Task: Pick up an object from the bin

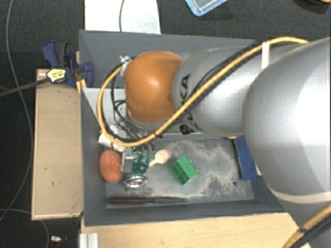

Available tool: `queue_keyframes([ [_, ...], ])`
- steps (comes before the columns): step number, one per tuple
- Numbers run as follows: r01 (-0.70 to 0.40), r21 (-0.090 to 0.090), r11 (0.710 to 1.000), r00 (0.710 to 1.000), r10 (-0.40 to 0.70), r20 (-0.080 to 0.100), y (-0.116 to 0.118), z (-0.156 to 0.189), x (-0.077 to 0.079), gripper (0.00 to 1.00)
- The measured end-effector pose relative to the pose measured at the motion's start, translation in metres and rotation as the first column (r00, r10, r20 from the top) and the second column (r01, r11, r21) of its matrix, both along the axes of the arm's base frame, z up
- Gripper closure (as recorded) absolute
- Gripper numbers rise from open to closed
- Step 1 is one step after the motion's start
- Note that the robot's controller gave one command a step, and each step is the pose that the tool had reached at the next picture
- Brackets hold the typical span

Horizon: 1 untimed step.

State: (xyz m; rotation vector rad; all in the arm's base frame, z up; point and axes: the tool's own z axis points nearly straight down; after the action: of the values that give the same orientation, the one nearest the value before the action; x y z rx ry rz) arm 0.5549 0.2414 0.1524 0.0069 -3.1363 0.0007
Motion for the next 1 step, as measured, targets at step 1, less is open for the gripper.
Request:
queue_keyframes([
  [1,0.006,0.002,1.000,1.000,-0.007,0.007,-0.0013,0.0048,0.0022,0.00],
])
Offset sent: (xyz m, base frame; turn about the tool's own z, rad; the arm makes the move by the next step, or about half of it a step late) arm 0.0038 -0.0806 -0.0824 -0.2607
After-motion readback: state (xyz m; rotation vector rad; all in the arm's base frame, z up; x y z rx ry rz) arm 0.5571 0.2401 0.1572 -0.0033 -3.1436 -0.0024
